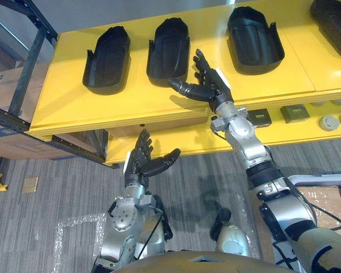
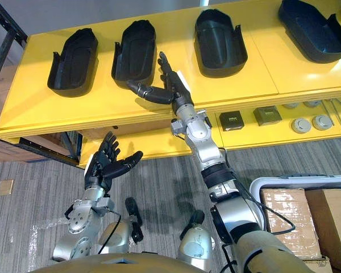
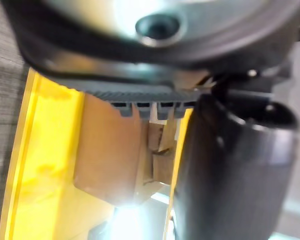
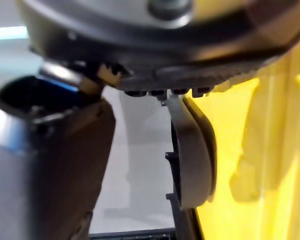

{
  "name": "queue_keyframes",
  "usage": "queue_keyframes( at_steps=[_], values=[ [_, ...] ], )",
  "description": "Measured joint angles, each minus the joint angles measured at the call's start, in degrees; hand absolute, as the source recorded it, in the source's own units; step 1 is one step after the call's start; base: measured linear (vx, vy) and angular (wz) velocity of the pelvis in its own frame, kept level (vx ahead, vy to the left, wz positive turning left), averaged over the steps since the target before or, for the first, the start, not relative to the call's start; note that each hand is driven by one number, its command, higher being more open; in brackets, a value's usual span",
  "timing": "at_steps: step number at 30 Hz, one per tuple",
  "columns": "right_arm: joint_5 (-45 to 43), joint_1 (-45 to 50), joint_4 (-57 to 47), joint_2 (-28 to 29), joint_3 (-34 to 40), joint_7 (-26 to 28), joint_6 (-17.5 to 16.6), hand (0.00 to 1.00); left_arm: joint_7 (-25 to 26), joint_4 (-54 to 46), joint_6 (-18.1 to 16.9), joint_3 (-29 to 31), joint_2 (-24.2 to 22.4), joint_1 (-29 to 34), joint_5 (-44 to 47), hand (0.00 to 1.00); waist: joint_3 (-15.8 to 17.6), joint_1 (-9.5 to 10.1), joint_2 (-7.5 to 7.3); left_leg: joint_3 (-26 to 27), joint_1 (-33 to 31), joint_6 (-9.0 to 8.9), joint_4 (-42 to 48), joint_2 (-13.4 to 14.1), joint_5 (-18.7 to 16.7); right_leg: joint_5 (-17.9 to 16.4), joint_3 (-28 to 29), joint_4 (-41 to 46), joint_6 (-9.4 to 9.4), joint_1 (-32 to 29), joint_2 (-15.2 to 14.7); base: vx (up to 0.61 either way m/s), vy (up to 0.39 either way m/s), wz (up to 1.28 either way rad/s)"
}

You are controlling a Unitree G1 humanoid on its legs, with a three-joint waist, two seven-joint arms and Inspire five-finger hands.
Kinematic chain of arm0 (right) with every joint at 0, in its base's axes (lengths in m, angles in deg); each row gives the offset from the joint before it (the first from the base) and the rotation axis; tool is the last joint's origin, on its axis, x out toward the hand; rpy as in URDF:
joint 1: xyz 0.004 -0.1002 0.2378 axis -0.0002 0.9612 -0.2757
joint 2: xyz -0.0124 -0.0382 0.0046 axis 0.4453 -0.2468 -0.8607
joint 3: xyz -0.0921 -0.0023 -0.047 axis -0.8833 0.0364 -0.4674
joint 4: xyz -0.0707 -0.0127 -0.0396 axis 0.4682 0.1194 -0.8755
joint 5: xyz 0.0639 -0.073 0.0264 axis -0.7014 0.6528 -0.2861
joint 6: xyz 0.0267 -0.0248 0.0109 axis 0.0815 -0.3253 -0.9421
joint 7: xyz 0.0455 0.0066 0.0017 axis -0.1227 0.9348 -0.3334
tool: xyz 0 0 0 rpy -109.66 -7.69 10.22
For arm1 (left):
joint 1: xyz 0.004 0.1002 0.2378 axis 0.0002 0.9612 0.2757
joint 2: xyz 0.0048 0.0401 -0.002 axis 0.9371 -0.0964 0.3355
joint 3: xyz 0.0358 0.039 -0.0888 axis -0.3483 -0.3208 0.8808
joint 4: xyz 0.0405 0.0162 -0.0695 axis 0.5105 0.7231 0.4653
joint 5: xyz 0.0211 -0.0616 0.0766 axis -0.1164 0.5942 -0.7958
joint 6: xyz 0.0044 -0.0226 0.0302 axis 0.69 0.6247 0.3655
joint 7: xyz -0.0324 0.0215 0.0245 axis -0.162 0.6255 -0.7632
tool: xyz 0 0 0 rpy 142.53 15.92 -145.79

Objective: Walk over and take three plastic housings, then place them on the shelf

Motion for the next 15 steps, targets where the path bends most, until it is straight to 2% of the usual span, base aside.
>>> queue_keyframes(
  at_steps=[3,8,11,13,15],
  values=[
    [0.48,2.91,-9.11,0.03,0.94,0.37,-0.16,1.00,1.16,-0.01,-1.03,-0.10,0.11,-0.09,-0.02,1.00,-0.13,-0.22,-0.25,0.69,0.19,-0.13,-0.19,0.35,-0.10,1.58,0.44,-2.52,0.00,0.75,1.17,0.04,0.004,-0.12],
    [0.05,11.61,-20.65,0.62,0.92,4.41,-0.60,1.00,2.22,-0.26,-1.21,0.50,0.15,1.01,-0.14,1.00,-2.03,-1.29,-2.45,1.23,1.99,-0.96,-0.27,0.99,-0.76,2.27,0.61,-5.52,0.08,3.47,2.59,0.04,-0.006,-0.05],
    [-0.63,15.17,-22.79,1.35,0.88,6.13,-0.37,1.00,2.63,-1.57,-0.93,2.11,0.28,2.54,-0.25,1.00,-2.94,-1.57,-3.42,1.48,2.47,-1.20,-0.26,1.31,-0.95,2.95,0.62,-7.28,0.07,4.52,3.27,0.03,0.010,-0.04],
    [-0.93,16.21,-22.79,1.60,0.85,6.39,0.12,1.00,2.43,-1.75,-0.30,2.96,0.32,2.87,-0.09,1.00,-3.07,-1.54,-3.57,1.56,3.00,-1.29,-0.27,1.44,-1.02,2.98,0.61,-7.54,0.06,5.19,3.46,0.00,0.004,-0.02],
    [-1.90,18.17,-22.89,1.54,0.72,6.53,0.37,1.00,0.28,-4.07,0.40,4.93,0.28,4.49,0.03,1.00,-4.00,-1.42,-3.64,1.55,2.96,-1.35,-0.27,1.72,-1.04,3.06,0.31,-8.36,-0.03,5.63,3.95,0.01,0.000,0.05]
  ],
)
